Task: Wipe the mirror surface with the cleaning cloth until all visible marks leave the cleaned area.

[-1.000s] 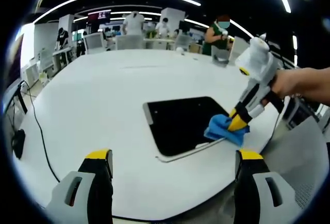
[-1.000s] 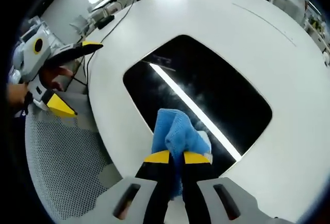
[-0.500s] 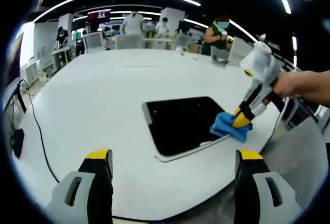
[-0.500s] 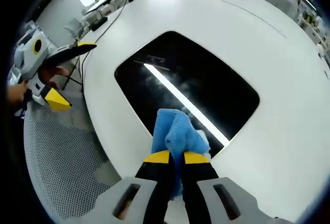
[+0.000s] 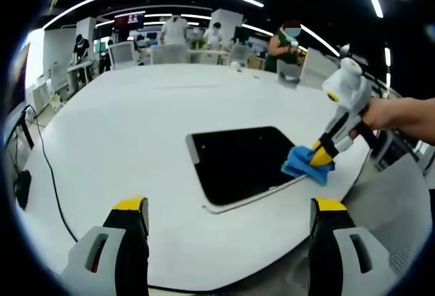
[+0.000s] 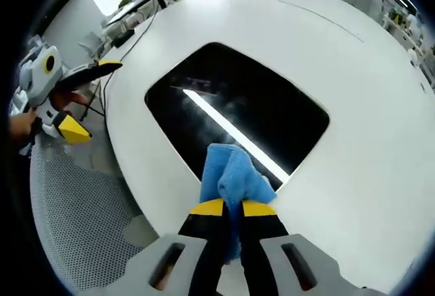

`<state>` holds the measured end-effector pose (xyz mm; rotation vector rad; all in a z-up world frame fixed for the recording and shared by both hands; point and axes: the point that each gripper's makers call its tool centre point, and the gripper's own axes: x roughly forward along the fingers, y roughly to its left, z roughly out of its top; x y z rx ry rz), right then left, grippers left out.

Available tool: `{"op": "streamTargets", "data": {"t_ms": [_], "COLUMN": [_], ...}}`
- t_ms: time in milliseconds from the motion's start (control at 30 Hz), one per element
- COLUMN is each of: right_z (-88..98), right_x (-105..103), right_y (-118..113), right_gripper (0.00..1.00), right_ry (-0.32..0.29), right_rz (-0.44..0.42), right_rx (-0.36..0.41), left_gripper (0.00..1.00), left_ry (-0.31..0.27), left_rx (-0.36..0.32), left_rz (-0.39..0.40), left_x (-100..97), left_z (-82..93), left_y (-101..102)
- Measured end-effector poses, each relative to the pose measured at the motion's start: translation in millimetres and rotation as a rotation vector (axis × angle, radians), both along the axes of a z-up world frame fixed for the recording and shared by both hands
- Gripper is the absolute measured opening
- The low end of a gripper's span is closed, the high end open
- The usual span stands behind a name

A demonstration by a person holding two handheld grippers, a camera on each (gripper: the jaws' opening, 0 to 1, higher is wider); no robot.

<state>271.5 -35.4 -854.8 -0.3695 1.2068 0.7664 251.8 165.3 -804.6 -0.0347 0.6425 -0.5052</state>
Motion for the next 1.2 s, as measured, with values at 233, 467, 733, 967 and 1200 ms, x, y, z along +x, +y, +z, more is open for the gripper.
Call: {"op": "streamTargets", "data": {"t_ms": [233, 467, 733, 967, 1200], "right_z": [-0.4, -0.7, -1.0, -1.1, -1.5], "right_x": [0, 1, 4, 11, 17], "right_y": [0, -1, -1, -3, -3], "right_gripper": [0.02, 0.02, 0.02, 0.02, 0.02], "right_ry": [-0.009, -0.028, 0.005, 0.011, 0.007], "right_rz": [-0.013, -0.057, -0.098, -0.122, -0.153], "right_rx": [-0.010, -0.022, -0.022, -0.025, -0.021], "left_gripper": [0.99, 0.99, 0.99, 0.99, 0.99], "left_ry": [0.000, -0.001, -0.005, -0.006, -0.005], "left_rx": [-0.003, -0.009, -0.009, -0.014, -0.015], "left_rz": [0.003, 0.007, 0.007, 0.012, 0.009], "left_x": [0.1, 0.6, 0.8, 1.1, 1.0], "left_z": [0.3, 0.7, 0.9, 1.2, 1.0], "left_y": [0, 1, 1, 1, 0]}}
